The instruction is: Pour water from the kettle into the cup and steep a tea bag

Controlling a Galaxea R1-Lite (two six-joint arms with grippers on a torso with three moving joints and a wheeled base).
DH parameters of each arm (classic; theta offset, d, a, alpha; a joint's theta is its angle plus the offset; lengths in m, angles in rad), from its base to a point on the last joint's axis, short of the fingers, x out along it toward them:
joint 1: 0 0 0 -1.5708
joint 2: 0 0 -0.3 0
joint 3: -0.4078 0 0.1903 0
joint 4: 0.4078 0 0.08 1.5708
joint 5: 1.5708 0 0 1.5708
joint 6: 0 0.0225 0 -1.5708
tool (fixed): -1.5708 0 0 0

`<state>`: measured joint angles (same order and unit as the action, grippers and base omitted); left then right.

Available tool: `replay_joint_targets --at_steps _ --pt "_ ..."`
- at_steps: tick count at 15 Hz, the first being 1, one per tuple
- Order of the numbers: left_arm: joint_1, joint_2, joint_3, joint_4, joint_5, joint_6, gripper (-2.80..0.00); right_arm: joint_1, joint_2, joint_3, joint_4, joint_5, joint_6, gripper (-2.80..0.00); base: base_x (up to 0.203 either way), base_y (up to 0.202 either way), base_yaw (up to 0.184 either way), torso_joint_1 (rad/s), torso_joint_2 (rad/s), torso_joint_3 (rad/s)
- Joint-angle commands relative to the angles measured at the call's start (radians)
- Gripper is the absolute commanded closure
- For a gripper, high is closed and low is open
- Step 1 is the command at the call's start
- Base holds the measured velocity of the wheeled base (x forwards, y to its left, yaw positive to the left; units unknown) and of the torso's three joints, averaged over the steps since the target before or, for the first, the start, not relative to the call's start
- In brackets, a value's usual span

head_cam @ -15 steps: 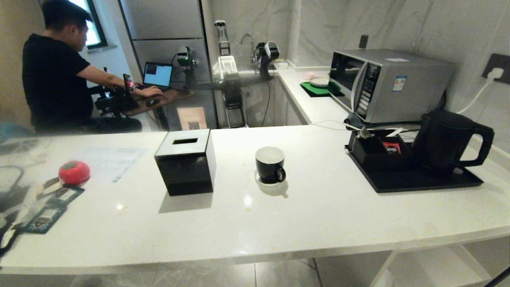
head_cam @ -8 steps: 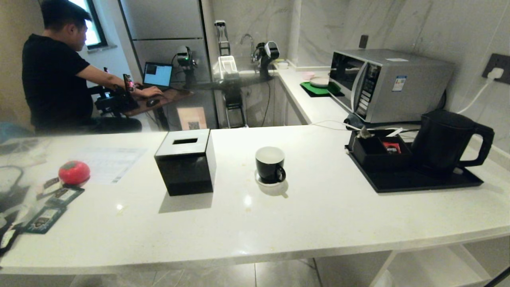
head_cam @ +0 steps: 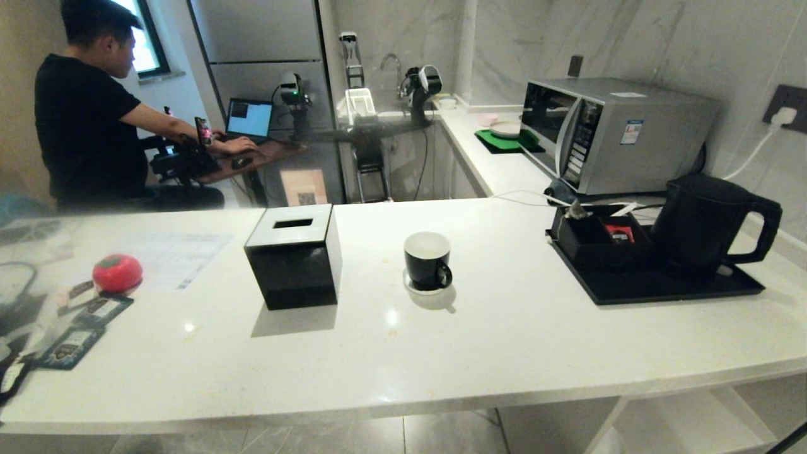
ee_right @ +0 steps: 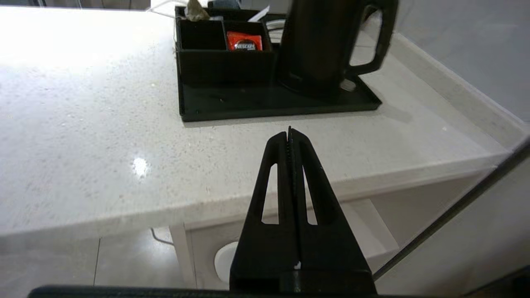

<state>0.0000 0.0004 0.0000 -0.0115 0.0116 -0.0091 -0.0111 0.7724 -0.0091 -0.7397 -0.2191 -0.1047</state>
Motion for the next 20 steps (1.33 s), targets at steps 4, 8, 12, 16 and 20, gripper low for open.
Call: replay_joint_targets --at_steps 4,8,12,16,20 --pt "0.000 0.000 0.000 -0.001 0.001 0.000 0.00 -0.011 -0.407 0.009 0.313 0.001 -0.005 0.00 0.000 0.000 0.000 0.000 0.00 0.000" --pt "0.000 0.000 0.000 -0.001 0.001 -0.002 0.00 -0.030 -0.534 0.009 0.526 0.003 -0.008 0.00 0.000 0.000 0.000 0.000 0.00 0.000" --pt "0.000 0.000 0.000 -0.001 0.001 0.000 0.00 -0.012 -0.588 0.009 0.625 0.133 0.023 0.00 0.000 0.000 0.000 0.000 0.00 0.000" --pt "0.000 0.000 0.000 -0.001 0.001 0.000 0.00 0.001 -0.758 0.009 0.728 0.188 0.010 0.00 0.000 0.000 0.000 0.000 0.00 0.000" --pt "0.000 0.000 0.000 -0.001 0.001 0.000 0.00 0.003 -0.771 0.009 0.743 0.192 0.074 0.00 0.000 0.000 0.000 0.000 0.00 0.000"
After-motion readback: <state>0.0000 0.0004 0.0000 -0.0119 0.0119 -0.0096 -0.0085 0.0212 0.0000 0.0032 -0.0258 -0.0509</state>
